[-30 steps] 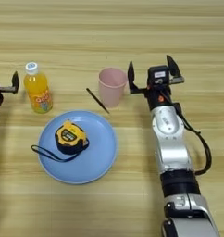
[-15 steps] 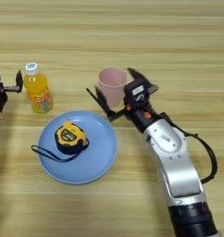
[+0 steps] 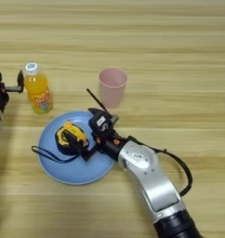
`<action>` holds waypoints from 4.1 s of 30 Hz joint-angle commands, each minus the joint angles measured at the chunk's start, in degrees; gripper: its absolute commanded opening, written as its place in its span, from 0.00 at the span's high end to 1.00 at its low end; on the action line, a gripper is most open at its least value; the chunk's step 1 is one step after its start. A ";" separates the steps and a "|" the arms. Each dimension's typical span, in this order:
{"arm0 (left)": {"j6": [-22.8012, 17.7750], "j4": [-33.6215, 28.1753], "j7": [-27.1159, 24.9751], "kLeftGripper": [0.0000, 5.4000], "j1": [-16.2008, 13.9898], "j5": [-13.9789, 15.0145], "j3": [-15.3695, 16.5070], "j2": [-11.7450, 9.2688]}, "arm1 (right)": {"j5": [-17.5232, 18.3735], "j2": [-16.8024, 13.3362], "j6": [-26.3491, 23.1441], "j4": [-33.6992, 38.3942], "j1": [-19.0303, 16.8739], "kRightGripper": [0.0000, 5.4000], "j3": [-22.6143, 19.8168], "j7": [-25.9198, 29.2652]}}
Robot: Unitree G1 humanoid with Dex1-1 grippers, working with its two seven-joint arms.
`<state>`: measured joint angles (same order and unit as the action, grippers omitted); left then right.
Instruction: Move the objects on the table
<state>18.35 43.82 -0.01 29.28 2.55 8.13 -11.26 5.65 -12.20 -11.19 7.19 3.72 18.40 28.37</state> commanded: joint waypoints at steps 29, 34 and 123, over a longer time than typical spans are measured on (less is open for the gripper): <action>-0.96 -1.18 0.98 0.01 -0.78 -1.24 -0.80 0.39 | 3.58 0.78 -11.03 6.85 -2.34 0.00 -0.29 1.05; -0.98 -1.27 1.15 0.01 -0.80 -1.36 -0.87 0.45 | 5.20 -0.16 -13.60 11.04 -3.78 0.00 -0.04 1.69; -0.93 -1.08 1.81 0.00 -0.61 -1.72 -1.44 0.69 | 1.70 -7.57 -4.56 -13.63 6.80 0.15 -25.06 -8.59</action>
<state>18.16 42.86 2.02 28.72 1.38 6.74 -10.20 8.02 -19.50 -16.85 -5.27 8.81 -6.78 20.16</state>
